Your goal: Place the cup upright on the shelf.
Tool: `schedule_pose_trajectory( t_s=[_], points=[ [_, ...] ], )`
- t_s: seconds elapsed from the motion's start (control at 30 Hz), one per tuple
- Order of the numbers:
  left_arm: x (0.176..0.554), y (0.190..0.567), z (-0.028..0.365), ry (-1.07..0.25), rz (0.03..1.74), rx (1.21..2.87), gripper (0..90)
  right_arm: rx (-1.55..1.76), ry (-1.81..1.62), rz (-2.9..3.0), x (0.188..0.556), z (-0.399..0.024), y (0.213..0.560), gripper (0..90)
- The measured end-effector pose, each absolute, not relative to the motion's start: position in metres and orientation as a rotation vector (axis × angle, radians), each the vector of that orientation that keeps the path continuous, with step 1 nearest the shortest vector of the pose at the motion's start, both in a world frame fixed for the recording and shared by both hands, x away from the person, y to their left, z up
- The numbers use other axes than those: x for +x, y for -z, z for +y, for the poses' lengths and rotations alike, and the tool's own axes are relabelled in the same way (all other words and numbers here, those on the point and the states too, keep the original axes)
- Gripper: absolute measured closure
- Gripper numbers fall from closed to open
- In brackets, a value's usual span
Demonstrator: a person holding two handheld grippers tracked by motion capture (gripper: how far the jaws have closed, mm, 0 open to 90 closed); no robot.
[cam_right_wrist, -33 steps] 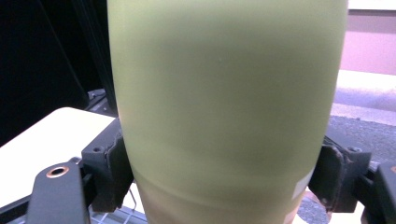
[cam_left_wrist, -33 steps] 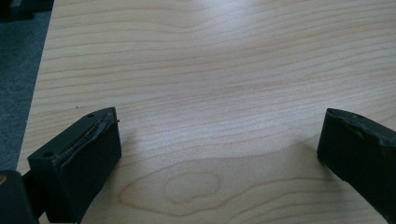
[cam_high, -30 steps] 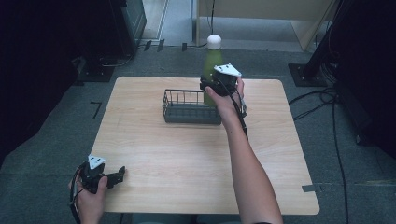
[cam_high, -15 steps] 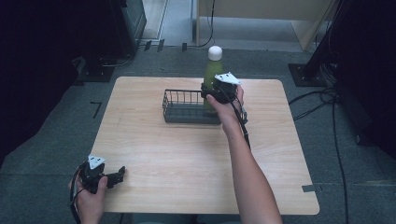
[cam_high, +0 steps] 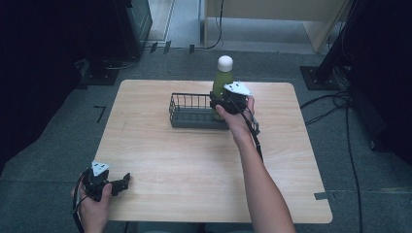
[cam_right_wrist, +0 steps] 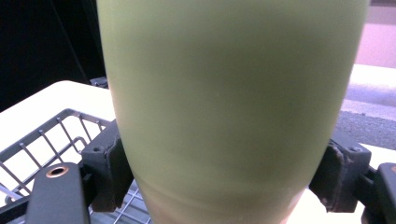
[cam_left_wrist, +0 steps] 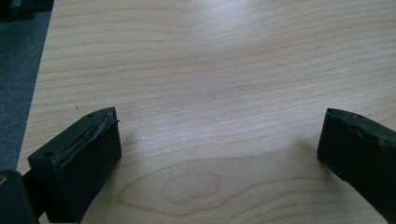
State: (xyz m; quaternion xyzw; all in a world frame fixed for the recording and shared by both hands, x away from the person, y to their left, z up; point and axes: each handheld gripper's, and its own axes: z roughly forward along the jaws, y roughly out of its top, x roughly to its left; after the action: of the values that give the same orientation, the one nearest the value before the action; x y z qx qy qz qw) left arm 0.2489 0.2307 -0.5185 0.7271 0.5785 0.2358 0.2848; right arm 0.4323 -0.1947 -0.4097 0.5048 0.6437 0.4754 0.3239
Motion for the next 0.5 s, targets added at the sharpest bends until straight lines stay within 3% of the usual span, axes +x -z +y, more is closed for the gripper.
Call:
schedule_pose_trajectory(
  t_s=[0.5],
  points=[
    [0.249,0.5185,0.2307,-0.631,1.547,1.945,0.1,1.34,-1.249,1.73,0.4343,-0.1974,0.4076,18.8]
  ],
)
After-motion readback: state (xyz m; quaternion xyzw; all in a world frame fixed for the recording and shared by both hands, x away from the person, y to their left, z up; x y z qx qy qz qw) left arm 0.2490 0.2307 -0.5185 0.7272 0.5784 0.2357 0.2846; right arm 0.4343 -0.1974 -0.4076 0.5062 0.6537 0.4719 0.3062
